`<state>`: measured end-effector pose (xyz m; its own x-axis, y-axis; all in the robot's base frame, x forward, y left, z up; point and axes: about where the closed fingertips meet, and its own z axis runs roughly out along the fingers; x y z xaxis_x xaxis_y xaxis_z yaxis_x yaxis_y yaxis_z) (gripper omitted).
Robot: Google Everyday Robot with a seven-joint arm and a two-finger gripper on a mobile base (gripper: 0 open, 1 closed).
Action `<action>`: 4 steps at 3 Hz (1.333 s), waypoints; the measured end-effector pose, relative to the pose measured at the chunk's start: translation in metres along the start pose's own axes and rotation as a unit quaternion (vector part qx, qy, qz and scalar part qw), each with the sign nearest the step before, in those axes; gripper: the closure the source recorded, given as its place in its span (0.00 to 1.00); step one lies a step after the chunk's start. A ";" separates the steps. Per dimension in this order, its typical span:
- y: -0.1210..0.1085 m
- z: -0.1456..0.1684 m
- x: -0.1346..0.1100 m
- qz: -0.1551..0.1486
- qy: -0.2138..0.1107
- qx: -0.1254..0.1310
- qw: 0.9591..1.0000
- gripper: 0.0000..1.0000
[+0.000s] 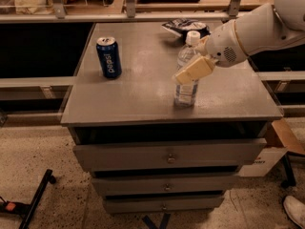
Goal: Move blue plastic bottle near pepsi can
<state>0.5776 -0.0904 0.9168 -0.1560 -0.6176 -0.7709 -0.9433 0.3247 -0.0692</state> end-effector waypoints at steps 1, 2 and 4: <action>-0.001 -0.004 -0.006 -0.002 -0.007 0.002 1.000 0.64; -0.009 -0.004 -0.022 -0.013 -0.012 0.008 1.000 0.86; -0.024 0.028 -0.079 -0.039 -0.047 -0.004 0.998 1.00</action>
Offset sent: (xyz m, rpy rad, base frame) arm 0.0284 0.0145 0.0427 0.0136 -0.0787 0.0056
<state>0.6211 -0.0295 0.9616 -0.0541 -0.5705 -0.8195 -0.9539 0.2723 -0.1266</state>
